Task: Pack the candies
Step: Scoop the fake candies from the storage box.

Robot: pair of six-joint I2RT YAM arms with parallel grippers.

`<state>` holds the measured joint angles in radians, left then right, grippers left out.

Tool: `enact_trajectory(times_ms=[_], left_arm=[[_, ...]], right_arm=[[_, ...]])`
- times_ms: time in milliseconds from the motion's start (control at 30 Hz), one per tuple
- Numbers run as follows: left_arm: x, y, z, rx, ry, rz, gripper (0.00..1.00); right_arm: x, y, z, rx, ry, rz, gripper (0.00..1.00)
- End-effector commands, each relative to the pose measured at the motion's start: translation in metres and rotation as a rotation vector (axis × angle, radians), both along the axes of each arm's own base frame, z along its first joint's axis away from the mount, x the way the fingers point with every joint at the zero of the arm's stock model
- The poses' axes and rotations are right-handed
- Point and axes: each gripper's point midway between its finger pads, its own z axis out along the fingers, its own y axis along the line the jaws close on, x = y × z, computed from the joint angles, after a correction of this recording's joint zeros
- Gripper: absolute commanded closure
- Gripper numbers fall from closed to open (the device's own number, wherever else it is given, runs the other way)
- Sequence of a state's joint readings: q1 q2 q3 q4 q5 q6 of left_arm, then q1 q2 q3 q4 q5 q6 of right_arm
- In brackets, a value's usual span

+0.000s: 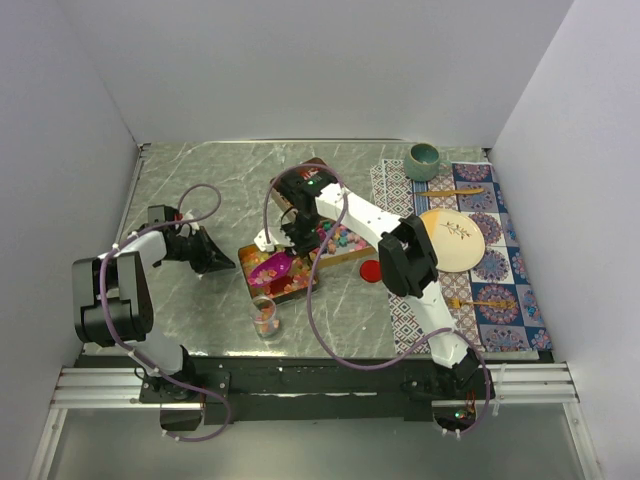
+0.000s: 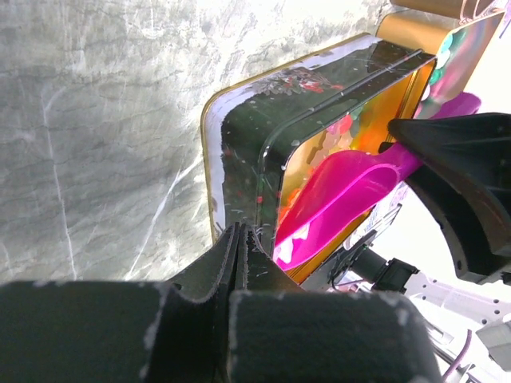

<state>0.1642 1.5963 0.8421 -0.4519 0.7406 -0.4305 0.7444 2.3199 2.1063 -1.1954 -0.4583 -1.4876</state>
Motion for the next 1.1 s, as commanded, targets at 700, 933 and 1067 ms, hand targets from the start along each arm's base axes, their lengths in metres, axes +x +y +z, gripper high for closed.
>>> enact_trajectory(times_ms=[700,933,1067], left_arm=[[0.021,0.023,0.04,0.014,-0.133,0.037,0.99],[0.037,0.032,0.063,0.056,-0.272,0.034,0.44],[0.043,0.035,0.088,0.088,-0.367,0.003,0.03]], right_arm=[[0.003,-0.019,0.085,0.255,0.087,-0.347,1.0],[-0.03,-0.021,0.151,0.414,0.081,-0.439,1.0],[-0.043,-0.033,0.165,0.311,-0.072,-0.37,1.0]])
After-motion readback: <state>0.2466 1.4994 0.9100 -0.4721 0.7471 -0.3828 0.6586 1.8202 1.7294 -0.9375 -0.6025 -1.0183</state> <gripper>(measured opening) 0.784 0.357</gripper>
